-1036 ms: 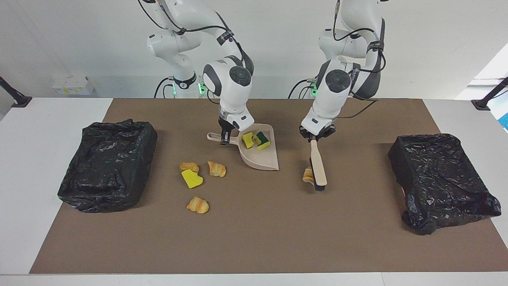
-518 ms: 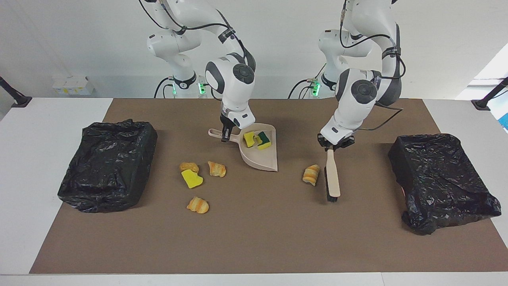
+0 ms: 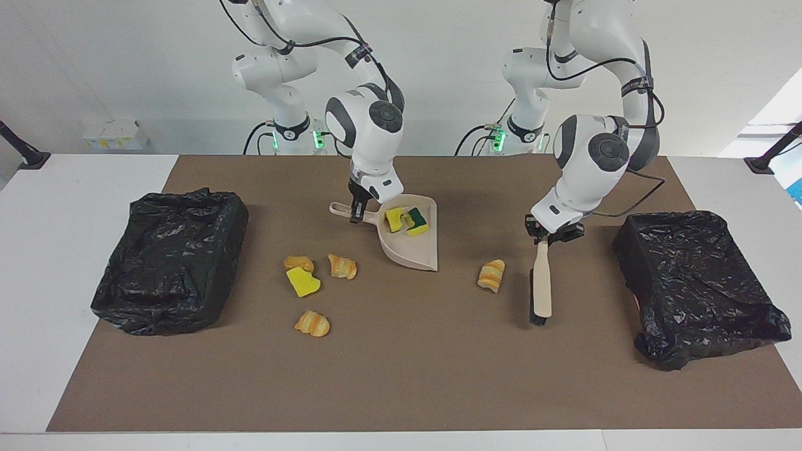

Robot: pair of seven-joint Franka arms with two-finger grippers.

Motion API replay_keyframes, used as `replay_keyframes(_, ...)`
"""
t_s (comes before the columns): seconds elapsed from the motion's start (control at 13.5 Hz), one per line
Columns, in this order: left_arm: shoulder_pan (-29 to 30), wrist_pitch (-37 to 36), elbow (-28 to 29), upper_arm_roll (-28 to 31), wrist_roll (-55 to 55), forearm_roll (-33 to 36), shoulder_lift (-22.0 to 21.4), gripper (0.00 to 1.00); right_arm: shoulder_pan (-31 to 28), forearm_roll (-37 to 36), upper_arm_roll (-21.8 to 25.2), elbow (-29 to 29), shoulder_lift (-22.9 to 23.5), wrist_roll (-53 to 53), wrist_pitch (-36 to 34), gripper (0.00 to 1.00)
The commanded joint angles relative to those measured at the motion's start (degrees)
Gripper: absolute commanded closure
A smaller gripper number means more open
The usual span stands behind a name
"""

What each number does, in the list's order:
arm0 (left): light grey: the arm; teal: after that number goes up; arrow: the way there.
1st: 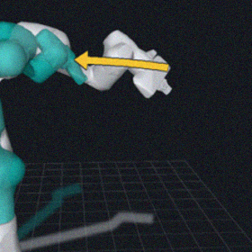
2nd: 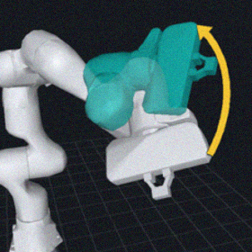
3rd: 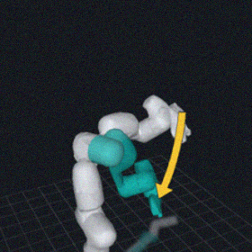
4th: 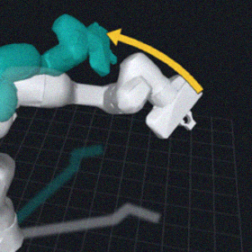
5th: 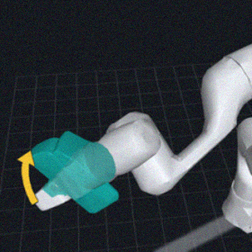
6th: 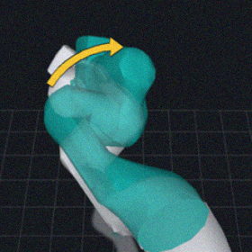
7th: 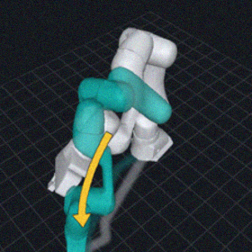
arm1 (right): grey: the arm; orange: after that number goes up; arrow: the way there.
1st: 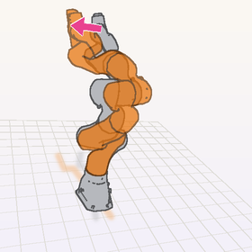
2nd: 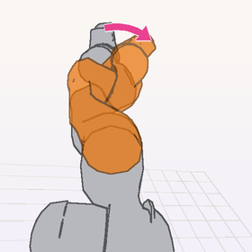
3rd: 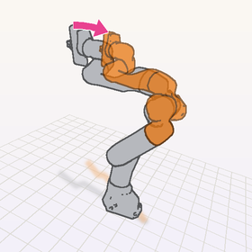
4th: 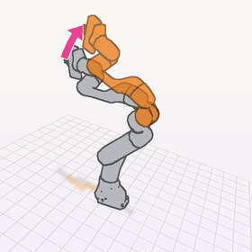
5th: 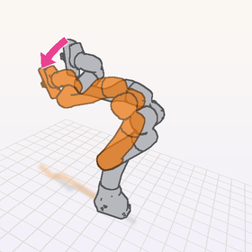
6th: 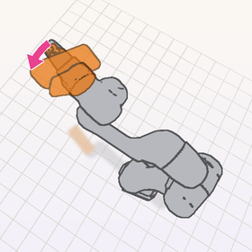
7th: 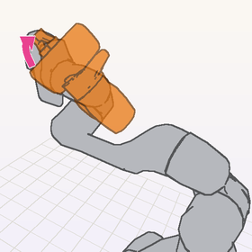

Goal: Sweep and dump trash in bin

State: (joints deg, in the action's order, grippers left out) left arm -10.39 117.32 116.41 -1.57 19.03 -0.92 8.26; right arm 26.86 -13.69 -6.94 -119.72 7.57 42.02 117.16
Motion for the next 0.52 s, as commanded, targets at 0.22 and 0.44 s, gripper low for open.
replay_keyframes(0.22,-2.9,0.6,8.3,-0.9,2.7,0.5,-5.4,1.00,0.7,-0.5,-0.3,-0.5,1.0,-2.8,2.5,1.00)
replay_keyframes(0.44,-8.3,0.3,12.2,-0.9,2.6,-0.7,-8.2,1.00,0.7,-0.5,-0.3,-0.5,1.1,-2.8,2.6,1.00)
